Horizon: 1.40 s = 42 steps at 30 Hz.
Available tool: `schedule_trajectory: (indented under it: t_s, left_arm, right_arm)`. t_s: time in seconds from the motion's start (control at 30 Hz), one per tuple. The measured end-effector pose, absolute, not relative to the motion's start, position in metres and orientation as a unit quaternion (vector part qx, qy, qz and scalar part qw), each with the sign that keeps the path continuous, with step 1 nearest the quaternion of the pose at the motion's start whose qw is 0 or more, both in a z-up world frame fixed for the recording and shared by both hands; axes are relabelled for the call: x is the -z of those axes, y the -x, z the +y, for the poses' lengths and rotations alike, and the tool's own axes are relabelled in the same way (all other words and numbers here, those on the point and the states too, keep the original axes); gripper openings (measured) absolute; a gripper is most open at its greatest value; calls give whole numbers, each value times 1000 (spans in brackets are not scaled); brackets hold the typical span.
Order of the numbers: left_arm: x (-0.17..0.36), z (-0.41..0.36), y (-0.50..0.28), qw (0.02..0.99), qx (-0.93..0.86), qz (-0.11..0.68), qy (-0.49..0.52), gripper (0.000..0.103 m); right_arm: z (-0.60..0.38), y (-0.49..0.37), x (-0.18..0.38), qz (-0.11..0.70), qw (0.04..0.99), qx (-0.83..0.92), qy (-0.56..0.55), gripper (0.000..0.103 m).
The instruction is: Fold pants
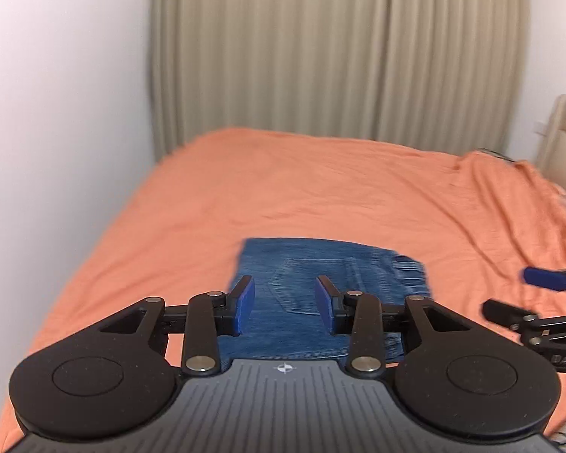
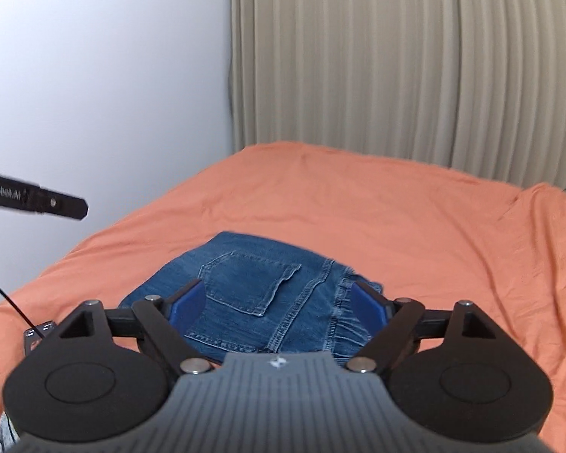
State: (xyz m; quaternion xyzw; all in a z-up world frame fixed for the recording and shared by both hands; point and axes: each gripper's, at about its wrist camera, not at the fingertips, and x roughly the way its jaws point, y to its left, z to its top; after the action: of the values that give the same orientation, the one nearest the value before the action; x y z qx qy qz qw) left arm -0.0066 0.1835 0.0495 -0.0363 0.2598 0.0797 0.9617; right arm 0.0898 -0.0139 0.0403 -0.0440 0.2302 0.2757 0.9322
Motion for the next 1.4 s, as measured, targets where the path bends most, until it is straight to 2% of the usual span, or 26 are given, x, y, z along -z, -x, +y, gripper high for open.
schedule_trajectory:
  t_s: [0.13, 0.3, 0.47, 0.57, 0.77, 1.4]
  left_arm:
    - [-27, 165, 21, 955, -122, 269, 34, 44]
    - [-4, 146, 34, 952, -118, 280, 30, 62]
    - [18, 132, 35, 944, -142, 299, 5, 64]
    - [30, 131, 34, 941, -129, 314, 20, 68]
    - [41, 122, 36, 936, -125, 328, 12, 68]
    - [37, 117, 37, 936, -126, 328, -1, 70]
  right_arm:
    - [-18, -60, -39, 225, 940, -253, 34, 80]
    - [-24, -39, -23, 239, 943, -229, -19, 80]
    - [-12, -24, 3, 236, 954, -186, 22, 81]
    - [-13, -22, 19, 247, 952, -180, 12, 81]
    - [-10, -30, 40, 277, 945, -173, 4, 81]
    - [-10, -24, 38, 266, 948, -173, 7, 81]
